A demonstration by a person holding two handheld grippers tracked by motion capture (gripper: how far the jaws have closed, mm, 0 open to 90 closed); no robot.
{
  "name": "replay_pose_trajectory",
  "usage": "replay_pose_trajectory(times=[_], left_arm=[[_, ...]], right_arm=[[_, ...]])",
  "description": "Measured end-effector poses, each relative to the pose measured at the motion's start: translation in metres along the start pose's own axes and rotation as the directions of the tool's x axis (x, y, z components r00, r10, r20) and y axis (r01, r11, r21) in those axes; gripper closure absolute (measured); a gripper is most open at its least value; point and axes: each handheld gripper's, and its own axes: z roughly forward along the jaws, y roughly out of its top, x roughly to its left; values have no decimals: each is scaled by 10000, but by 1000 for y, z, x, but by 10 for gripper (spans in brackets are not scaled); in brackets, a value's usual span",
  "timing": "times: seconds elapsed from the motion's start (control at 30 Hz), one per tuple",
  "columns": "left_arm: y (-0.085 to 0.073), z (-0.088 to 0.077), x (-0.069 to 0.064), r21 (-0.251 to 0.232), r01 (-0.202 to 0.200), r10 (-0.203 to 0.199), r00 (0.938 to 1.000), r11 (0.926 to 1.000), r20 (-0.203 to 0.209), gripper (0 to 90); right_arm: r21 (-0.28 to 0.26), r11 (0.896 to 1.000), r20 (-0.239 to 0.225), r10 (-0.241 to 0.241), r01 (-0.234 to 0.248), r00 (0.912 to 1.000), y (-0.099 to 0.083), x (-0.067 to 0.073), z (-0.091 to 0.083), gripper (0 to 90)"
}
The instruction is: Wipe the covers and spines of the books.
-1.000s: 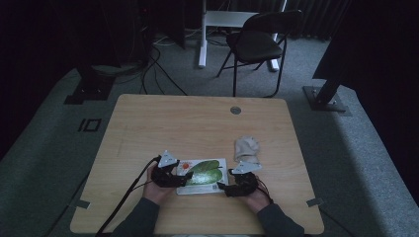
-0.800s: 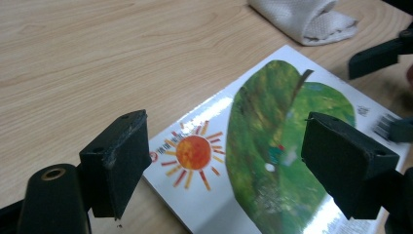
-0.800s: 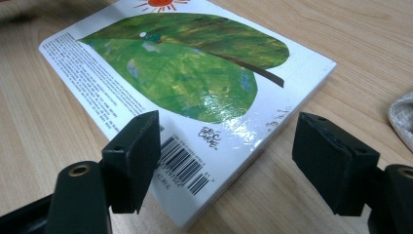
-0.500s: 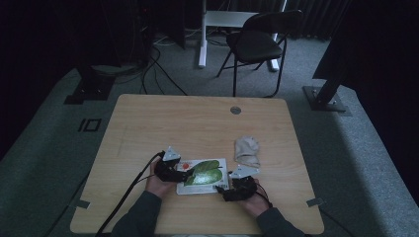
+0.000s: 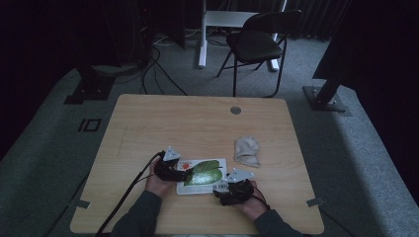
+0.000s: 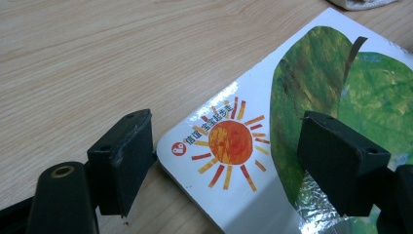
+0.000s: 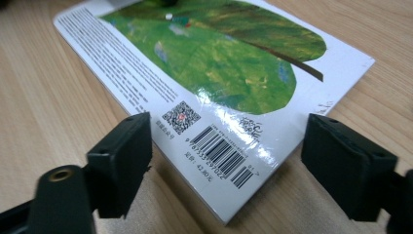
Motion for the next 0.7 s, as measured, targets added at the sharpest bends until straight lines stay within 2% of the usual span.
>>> replay_pose_trajectory(times=[0.07, 0.33, 0.7], left_arm=[[0, 0, 2, 27, 46, -46, 10000, 10000, 54, 216], [0, 1, 4, 101, 313, -316, 9989, 9995, 350, 237], [0, 0, 1, 81, 189, -191, 9995, 9998, 238, 237]], right_arm=[[39, 9999, 69, -115, 115, 9999, 0, 1, 1, 175], [22, 10000, 29, -32, 32, 10000, 0, 0, 1, 169], [87, 10000, -4, -22, 22, 10000, -2, -1, 3, 145]])
